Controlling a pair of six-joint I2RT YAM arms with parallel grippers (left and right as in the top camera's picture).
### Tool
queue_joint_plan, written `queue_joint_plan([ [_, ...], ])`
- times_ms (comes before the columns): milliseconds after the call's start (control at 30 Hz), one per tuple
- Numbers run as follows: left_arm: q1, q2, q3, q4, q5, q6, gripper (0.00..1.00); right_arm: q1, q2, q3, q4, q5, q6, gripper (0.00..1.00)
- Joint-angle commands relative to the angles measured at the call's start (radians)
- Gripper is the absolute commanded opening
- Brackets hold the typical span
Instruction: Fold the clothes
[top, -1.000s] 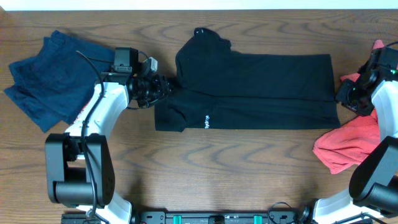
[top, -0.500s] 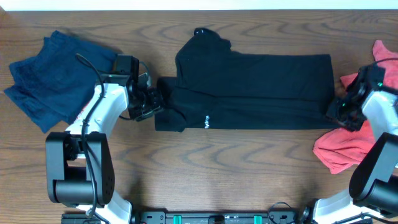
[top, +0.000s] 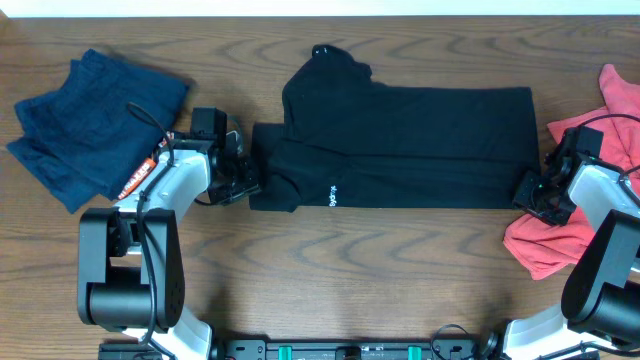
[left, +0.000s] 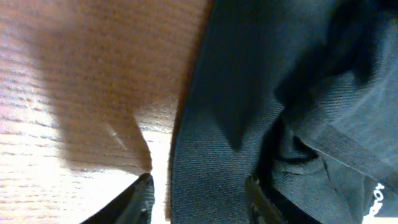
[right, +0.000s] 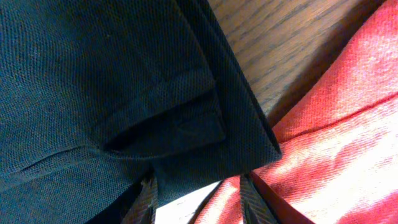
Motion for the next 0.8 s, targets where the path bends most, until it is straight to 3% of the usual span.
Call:
queue_joint_plan([
  [0,0.007,0.016,-0.03,0.014,0.021,0.005,0.38,0.015,-0.006,-0.014,0.002,-0.004,-0.007,0.4],
  [133,0.007,0.016,-0.063,0.04,0.066,0.005,0.07,0.015,-0.006,-0.014,-0.002,-0.004,-0.007,0.4],
  [300,0.024,0.016,-0.067,0.03,0.064,0.008,0.06,0.015,-0.006,-0.014,-0.009,0.0,-0.007,0.36],
  [433,0.109,-0.001,-0.066,-0.021,0.01,-0.044,0.06,0.014,-0.006,-0.014,-0.063,0.1,0.004,0.19],
  [567,0.222,-0.034,-0.066,-0.12,-0.092,-0.024,0.06,0.006,-0.006,-0.014,-0.099,0.17,0.05,0.22],
  [767,0.279,-0.042,-0.066,-0.205,-0.047,0.008,0.06,0.006,-0.006,-0.014,-0.117,0.159,0.05,0.22],
])
